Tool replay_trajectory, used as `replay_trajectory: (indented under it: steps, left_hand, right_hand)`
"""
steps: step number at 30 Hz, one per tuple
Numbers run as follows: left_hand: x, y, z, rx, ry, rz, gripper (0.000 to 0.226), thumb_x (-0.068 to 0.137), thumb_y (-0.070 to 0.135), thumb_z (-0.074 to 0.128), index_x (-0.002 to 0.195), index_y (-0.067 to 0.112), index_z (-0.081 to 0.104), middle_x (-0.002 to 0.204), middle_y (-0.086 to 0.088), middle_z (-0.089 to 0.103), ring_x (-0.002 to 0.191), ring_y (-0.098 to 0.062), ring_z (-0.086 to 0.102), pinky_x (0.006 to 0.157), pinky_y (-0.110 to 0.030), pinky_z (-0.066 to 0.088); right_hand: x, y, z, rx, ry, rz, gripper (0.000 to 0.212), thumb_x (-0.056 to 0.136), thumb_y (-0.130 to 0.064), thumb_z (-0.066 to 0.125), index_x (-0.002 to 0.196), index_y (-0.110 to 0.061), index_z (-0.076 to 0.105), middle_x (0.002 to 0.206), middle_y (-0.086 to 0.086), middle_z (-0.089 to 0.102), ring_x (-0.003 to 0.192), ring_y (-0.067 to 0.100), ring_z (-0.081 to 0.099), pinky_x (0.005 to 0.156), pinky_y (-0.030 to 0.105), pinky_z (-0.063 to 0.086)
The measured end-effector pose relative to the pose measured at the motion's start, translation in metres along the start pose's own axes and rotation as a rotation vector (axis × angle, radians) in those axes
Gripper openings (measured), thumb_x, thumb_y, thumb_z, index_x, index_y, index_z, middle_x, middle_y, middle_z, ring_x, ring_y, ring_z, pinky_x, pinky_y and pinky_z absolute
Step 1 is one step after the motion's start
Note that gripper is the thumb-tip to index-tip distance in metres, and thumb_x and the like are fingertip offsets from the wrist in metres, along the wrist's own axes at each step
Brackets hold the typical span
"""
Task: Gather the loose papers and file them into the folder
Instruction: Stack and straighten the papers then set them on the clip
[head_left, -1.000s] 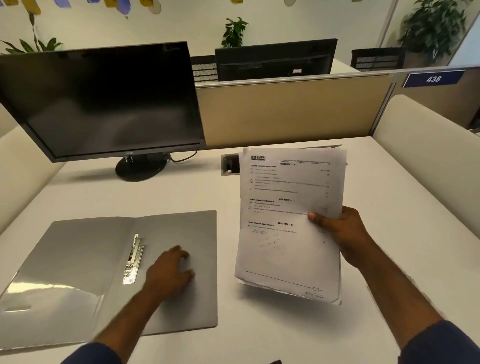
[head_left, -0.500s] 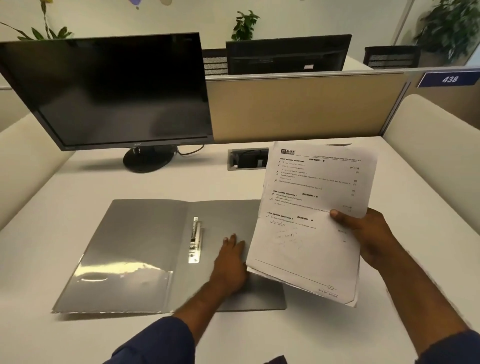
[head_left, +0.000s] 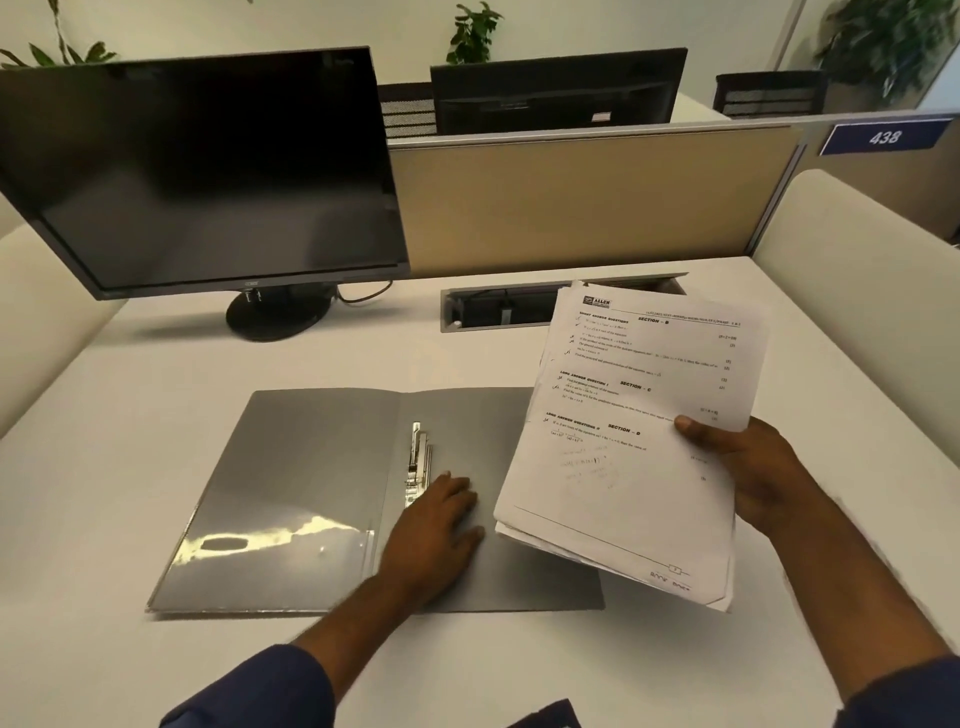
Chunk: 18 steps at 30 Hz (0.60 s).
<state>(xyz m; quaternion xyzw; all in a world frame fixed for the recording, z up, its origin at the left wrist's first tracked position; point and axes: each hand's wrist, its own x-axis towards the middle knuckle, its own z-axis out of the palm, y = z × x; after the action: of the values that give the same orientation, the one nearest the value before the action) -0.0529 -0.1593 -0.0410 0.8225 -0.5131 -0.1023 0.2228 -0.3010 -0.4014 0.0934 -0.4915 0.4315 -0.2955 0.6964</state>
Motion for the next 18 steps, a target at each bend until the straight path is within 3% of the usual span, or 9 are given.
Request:
replay_trajectory:
  steps: [4, 6, 8, 10, 12, 16, 18]
  left_hand:
    - [-0.018, 0.002, 0.012, -0.038, -0.033, 0.039, 0.057, 0.099, 0.043, 0.046, 0.151, 0.024, 0.037, 0.16, 0.008, 0.029, 0.151, -0.016, 0.019, 0.123, -0.03, 0.016]
    - [-0.017, 0.02, 0.012, -0.169, -0.001, 0.037, 0.051, 0.098, 0.038, 0.052, 0.148, 0.029, 0.041, 0.154, 0.009, 0.041, 0.145, -0.017, 0.032, 0.119, -0.034, 0.028]
    - [-0.016, 0.042, 0.007, -0.393, 0.037, -0.008, 0.041, 0.096, 0.032, 0.059, 0.136, 0.03, 0.053, 0.136, 0.011, 0.057, 0.128, -0.01, 0.051, 0.109, -0.033, 0.044]
    - [-0.019, 0.062, 0.005, -0.664, 0.022, -0.07, 0.033, 0.094, 0.024, 0.064, 0.126, 0.023, 0.06, 0.12, 0.017, 0.066, 0.114, -0.001, 0.06, 0.096, -0.022, 0.051]
    - [-0.023, 0.073, 0.008, -0.808, 0.019, -0.032, 0.03, 0.094, 0.015, 0.064, 0.124, 0.011, 0.063, 0.114, 0.02, 0.069, 0.111, -0.001, 0.063, 0.09, -0.014, 0.051]
    - [-0.028, 0.076, 0.009, -0.865, -0.004, 0.009, 0.039, 0.09, 0.017, 0.07, 0.127, 0.011, 0.058, 0.121, 0.005, 0.068, 0.116, -0.011, 0.063, 0.097, -0.026, 0.053]
    - [-0.027, 0.071, 0.009, -0.761, 0.003, -0.019, 0.038, 0.089, 0.024, 0.071, 0.126, 0.025, 0.06, 0.12, 0.014, 0.067, 0.114, -0.004, 0.062, 0.096, -0.023, 0.052]
  right_hand:
    - [0.005, 0.008, 0.007, 0.003, -0.045, 0.056, 0.05, 0.073, -0.015, 0.077, 0.121, -0.01, 0.065, 0.117, 0.012, 0.072, 0.106, 0.037, 0.067, 0.095, 0.054, 0.051]
    - [0.007, 0.011, 0.01, -0.002, -0.06, 0.07, 0.054, 0.069, -0.018, 0.078, 0.122, -0.011, 0.065, 0.117, 0.011, 0.072, 0.106, 0.037, 0.067, 0.095, 0.056, 0.05]
    - [0.009, 0.015, 0.011, -0.003, -0.074, 0.089, 0.056, 0.069, -0.019, 0.078, 0.123, -0.012, 0.065, 0.118, 0.012, 0.071, 0.107, 0.037, 0.067, 0.096, 0.057, 0.049]
    - [0.01, 0.02, 0.011, -0.002, -0.103, 0.108, 0.055, 0.071, -0.018, 0.077, 0.124, -0.012, 0.065, 0.12, 0.012, 0.07, 0.108, 0.037, 0.066, 0.097, 0.057, 0.049]
    - [0.011, 0.024, 0.008, -0.002, -0.126, 0.128, 0.056, 0.071, -0.017, 0.077, 0.125, -0.012, 0.064, 0.122, 0.013, 0.069, 0.111, 0.037, 0.065, 0.1, 0.057, 0.047]
    - [0.014, 0.032, -0.002, -0.006, -0.144, 0.175, 0.057, 0.072, -0.016, 0.076, 0.128, -0.011, 0.062, 0.124, 0.015, 0.068, 0.114, 0.04, 0.063, 0.103, 0.06, 0.043]
    - [0.013, 0.038, -0.007, 0.004, -0.141, 0.195, 0.054, 0.074, -0.015, 0.074, 0.127, -0.011, 0.062, 0.124, 0.016, 0.068, 0.112, 0.04, 0.064, 0.102, 0.059, 0.044]
